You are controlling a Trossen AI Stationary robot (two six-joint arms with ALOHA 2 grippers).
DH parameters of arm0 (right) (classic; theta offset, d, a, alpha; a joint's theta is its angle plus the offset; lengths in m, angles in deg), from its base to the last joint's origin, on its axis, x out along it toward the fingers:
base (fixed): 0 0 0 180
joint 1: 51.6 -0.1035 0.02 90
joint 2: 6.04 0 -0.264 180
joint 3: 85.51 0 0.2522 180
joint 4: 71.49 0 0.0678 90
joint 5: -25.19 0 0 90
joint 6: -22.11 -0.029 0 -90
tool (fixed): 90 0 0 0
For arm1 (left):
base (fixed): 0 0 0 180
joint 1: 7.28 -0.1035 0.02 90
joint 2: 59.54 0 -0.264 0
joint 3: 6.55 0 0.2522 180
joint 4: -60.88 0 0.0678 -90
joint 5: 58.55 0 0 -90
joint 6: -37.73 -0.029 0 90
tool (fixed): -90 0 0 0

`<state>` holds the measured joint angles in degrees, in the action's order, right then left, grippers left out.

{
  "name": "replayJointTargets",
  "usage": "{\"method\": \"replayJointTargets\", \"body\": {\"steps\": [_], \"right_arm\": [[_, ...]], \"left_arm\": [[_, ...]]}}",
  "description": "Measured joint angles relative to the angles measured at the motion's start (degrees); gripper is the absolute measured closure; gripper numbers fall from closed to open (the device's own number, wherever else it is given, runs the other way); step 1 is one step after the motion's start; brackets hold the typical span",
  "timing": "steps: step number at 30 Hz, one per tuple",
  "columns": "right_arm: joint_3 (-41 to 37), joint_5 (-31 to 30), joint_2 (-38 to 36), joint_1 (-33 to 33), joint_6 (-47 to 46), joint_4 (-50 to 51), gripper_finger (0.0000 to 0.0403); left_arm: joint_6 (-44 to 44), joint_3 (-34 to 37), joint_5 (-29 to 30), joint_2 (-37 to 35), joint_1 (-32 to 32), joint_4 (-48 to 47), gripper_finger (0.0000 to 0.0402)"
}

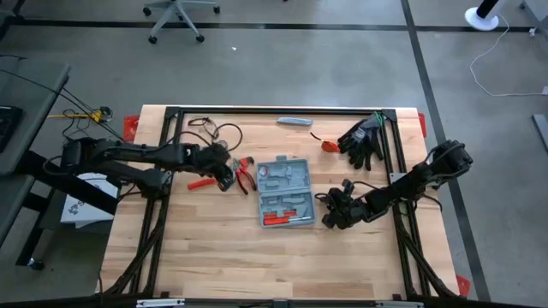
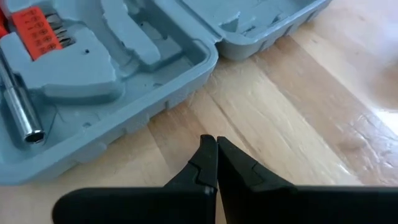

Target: Prefit tool cases

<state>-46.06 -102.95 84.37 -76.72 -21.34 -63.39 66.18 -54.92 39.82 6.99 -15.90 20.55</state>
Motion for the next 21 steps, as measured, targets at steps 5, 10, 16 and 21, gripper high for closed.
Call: {"method": "replayJointTargets", "body": {"steps": [5,10,16,21], "right_arm": [[0.0,-1.2,0.0,0.0,0.0,-0.1,0.0402],[0.0,-1.3,0.0,0.0,0.0,-0.1,0.0402],[0.0,-1.3,0.0,0.0,-0.5,-0.1,0.0402],[0.0,-1.3,0.0,0.0,-0.6,-0.1,0.0402]], "left_arm": [[-1.7,-0.1,-3.7,5.7,5.4,16.5,0.0383],[-5.6,-2.2,-5.4,14.9,10.1,28.6,0.0383],[-13.4,-9.6,-5.3,25.5,13.7,29.4,0.0385],[-16.9,-15.2,-5.0,31.8,14.4,27.4,0.0399]]}}
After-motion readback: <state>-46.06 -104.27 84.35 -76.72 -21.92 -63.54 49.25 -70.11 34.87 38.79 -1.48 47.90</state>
